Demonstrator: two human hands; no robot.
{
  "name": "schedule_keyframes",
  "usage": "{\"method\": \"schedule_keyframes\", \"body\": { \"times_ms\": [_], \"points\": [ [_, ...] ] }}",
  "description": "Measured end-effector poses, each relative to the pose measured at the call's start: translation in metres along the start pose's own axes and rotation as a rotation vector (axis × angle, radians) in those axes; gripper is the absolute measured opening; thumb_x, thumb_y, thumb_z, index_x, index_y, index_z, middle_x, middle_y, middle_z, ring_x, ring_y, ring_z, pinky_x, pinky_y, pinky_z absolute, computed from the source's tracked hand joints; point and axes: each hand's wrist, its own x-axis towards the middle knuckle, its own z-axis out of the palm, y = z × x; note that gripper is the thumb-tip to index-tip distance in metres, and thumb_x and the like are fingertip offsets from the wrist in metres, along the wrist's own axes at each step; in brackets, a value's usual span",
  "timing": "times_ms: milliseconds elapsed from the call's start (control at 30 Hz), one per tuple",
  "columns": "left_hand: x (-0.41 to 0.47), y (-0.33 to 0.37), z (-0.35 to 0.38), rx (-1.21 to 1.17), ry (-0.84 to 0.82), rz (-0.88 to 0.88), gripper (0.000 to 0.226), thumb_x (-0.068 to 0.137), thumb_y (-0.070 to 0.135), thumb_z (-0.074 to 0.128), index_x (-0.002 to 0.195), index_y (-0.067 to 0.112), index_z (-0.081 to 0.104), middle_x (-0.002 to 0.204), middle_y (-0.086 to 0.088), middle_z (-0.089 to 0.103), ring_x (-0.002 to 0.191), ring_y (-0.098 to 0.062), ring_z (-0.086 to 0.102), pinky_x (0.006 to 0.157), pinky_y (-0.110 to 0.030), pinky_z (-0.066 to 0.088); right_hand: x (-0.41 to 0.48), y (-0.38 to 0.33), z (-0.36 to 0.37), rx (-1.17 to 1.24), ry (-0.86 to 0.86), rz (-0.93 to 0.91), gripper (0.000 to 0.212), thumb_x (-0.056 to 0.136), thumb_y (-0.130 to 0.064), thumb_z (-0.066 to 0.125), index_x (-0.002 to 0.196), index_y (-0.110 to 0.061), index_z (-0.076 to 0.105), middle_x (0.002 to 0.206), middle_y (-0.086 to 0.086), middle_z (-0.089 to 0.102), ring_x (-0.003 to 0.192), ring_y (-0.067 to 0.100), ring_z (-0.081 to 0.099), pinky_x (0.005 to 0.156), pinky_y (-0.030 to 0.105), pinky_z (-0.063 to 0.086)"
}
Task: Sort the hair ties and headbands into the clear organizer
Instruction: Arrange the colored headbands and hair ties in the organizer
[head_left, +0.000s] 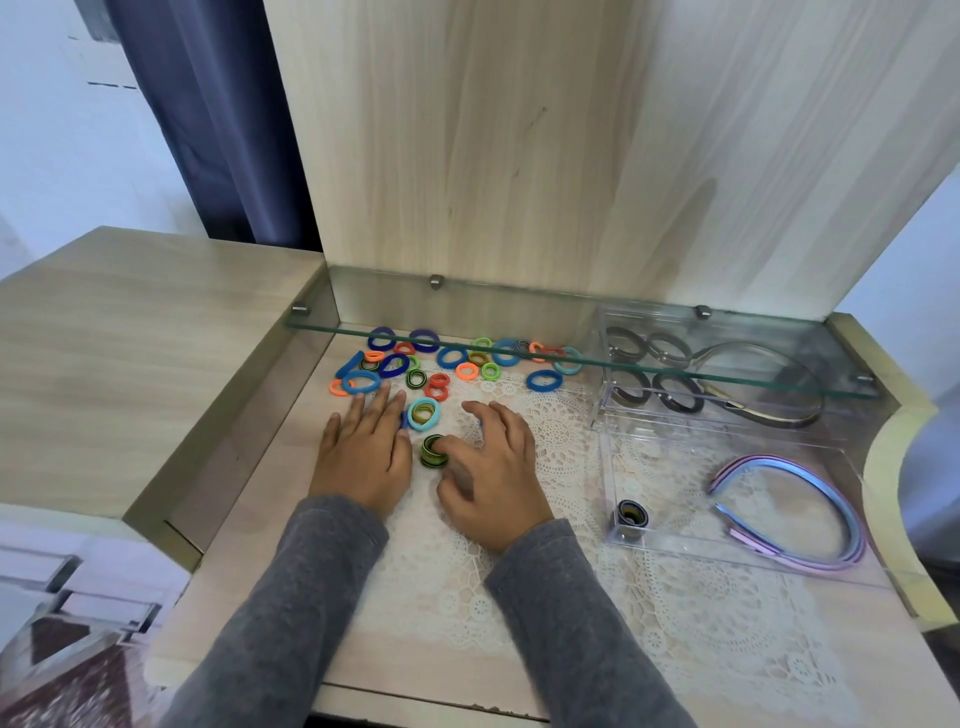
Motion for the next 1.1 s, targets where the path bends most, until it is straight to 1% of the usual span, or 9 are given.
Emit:
{"method": "schedule_keyframes", "body": {
  "times_ms": [167, 300, 433, 567, 667, 767, 900, 967, 1100],
  "points": [
    [0.001, -0.001, 0.001, -0.005, 0.009, 0.000, 0.055, 0.101, 0.032, 0.023, 0.153, 0.031, 0.006, 0.160, 0.011, -0.004, 0.148, -0.013, -0.003, 0.119, -0.038, 0.002, 0.000, 0.000, 0.000, -0.012, -0.002, 0.008, 0.027, 0.077, -0.029, 0.056, 0.103, -0.030, 0.064, 0.141, 0.005, 0.039, 0.133, 0.026, 0.018, 0.113, 0.048, 0.015],
    [0.001, 0.000, 0.000, -0.012, 0.006, -0.005, 0.055, 0.100, 0.031, 0.024, 0.153, 0.031, 0.007, 0.160, 0.012, -0.003, 0.148, -0.012, -0.002, 0.119, -0.040, 0.003, 0.000, -0.001, 0.002, -0.061, 0.034, -0.013, 0.024, 0.075, -0.027, 0.058, 0.097, -0.028, 0.065, 0.134, 0.007, 0.046, 0.128, 0.028, 0.027, 0.110, 0.051, 0.023],
    [0.002, 0.000, 0.000, -0.020, 0.008, -0.007, 0.055, 0.100, 0.031, 0.025, 0.153, 0.031, 0.008, 0.160, 0.012, 0.000, 0.148, -0.012, 0.001, 0.119, -0.041, 0.004, 0.001, -0.004, 0.001, -0.108, 0.037, -0.006, 0.020, 0.074, -0.028, 0.058, 0.092, -0.026, 0.066, 0.130, 0.008, 0.049, 0.126, 0.030, 0.032, 0.108, 0.051, 0.024],
    [0.001, 0.001, -0.001, 0.026, 0.024, -0.001, 0.057, 0.099, 0.029, 0.026, 0.152, 0.032, 0.009, 0.161, 0.010, 0.001, 0.148, -0.014, -0.001, 0.118, -0.043, 0.001, 0.002, -0.006, -0.005, -0.165, 0.000, -0.015, 0.017, 0.077, -0.030, 0.058, 0.091, -0.025, 0.067, 0.131, 0.009, 0.047, 0.127, 0.031, 0.028, 0.110, 0.050, 0.019],
    [0.000, 0.002, -0.001, 0.068, 0.048, 0.012, 0.056, 0.098, 0.031, 0.027, 0.152, 0.033, 0.012, 0.161, 0.008, 0.003, 0.148, -0.015, -0.002, 0.117, -0.044, -0.002, 0.003, -0.008, -0.014, -0.225, -0.068, -0.018, 0.021, 0.080, -0.033, 0.056, 0.095, -0.026, 0.068, 0.133, 0.009, 0.043, 0.128, 0.031, 0.025, 0.109, 0.046, 0.013],
    [-0.002, 0.000, 0.000, 0.056, 0.107, 0.033, 0.060, 0.090, 0.033, 0.022, 0.149, 0.030, 0.027, 0.160, 0.006, 0.016, 0.148, -0.016, 0.006, 0.117, -0.043, 0.001, 0.004, -0.010, -0.025, -0.258, -0.128, -0.030, 0.025, 0.083, -0.034, 0.056, 0.102, -0.027, 0.069, 0.132, 0.008, 0.042, 0.126, 0.032, 0.025, 0.107, 0.046, 0.013],
    [-0.011, 0.000, -0.004, 0.053, 0.319, 0.153, 0.060, 0.079, 0.032, 0.026, 0.127, 0.020, 0.059, 0.143, -0.001, 0.049, 0.137, -0.022, 0.037, 0.113, -0.043, 0.018, 0.002, -0.010, -0.040, -0.303, -0.213, -0.044, 0.024, 0.087, -0.033, 0.057, 0.106, -0.027, 0.070, 0.131, 0.007, 0.042, 0.126, 0.032, 0.024, 0.107, 0.046, 0.014],
    [-0.015, 0.002, -0.008, 0.065, 0.411, 0.226, 0.052, 0.077, 0.028, 0.033, 0.117, 0.017, 0.064, 0.131, -0.002, 0.059, 0.127, -0.023, 0.048, 0.108, -0.043, 0.025, 0.000, -0.009, -0.046, -0.331, -0.238, -0.044, 0.021, 0.086, -0.033, 0.059, 0.103, -0.028, 0.071, 0.130, 0.006, 0.042, 0.125, 0.033, 0.025, 0.107, 0.046, 0.016],
    [-0.022, 0.010, -0.017, 0.115, 0.571, 0.448, 0.039, 0.074, 0.018, 0.044, 0.103, 0.018, 0.069, 0.111, 0.002, 0.068, 0.109, -0.021, 0.056, 0.097, -0.041, 0.032, -0.004, -0.008, -0.052, -0.388, -0.234, -0.079, 0.018, 0.085, -0.028, 0.061, 0.099, -0.025, 0.073, 0.126, 0.006, 0.045, 0.121, 0.032, 0.028, 0.105, 0.045, 0.019]
  ]
}}
